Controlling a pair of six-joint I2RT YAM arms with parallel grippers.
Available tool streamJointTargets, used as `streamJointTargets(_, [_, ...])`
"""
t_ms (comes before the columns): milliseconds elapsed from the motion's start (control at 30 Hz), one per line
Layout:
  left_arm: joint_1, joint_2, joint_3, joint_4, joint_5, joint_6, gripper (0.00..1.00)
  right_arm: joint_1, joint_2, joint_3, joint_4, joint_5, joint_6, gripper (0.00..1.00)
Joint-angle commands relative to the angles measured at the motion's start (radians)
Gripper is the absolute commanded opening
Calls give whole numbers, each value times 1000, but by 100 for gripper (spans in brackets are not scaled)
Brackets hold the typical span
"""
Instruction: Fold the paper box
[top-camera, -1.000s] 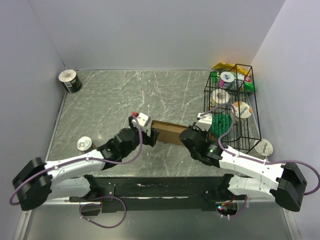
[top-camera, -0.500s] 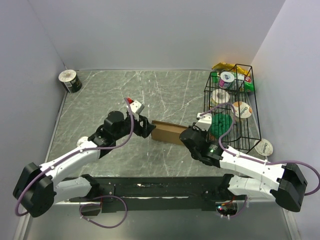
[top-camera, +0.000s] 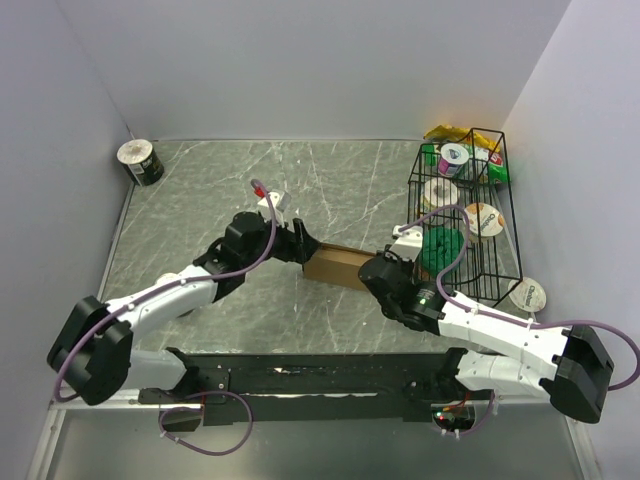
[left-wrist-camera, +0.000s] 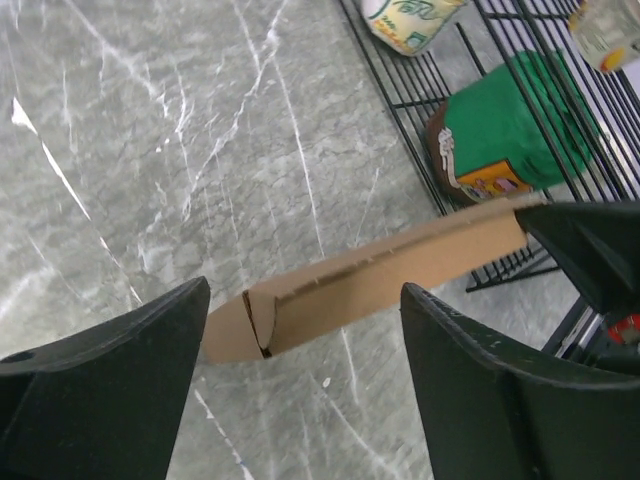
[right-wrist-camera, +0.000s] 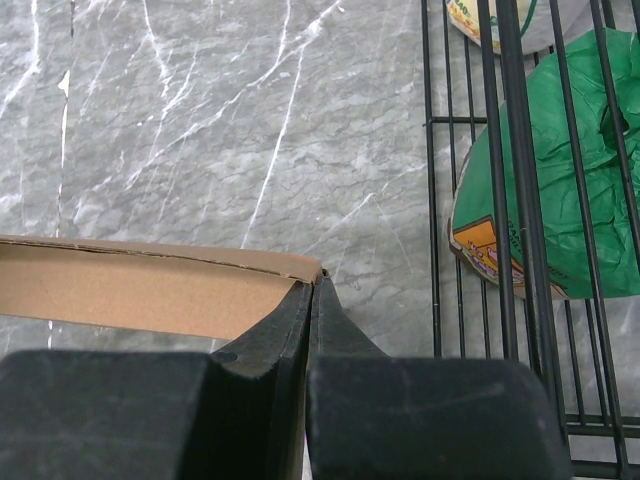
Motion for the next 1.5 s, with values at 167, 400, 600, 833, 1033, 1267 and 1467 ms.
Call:
streamJointTargets(167, [3,71,81,20,-50,-142,71,13,34,-32,-85,-126,18,0])
streamJointTargets(400, [5,92,88,17,-115,-161,63,11,41,-33,-85,-129,19,0])
streamJointTargets(600, [5,114,89,28,-129,-184,62,13,43,-41,-76,-131,24,0])
streamJointTargets(833, [6,141,91,53,-108,-208,56,13,48,-41,-83,-131,30,0])
streamJointTargets(1033, [6,148,52,68,-88,-228,41,13,43,-44,-94,-120,50,0])
streamJointTargets(1267, [6,154,5,71,-82,-238,28,13,52,-50,-99,-111,67,0])
streamJointTargets(1467, [6,140,-78,132,-86,-253,26,14,54,-53,-105,-102,84,0])
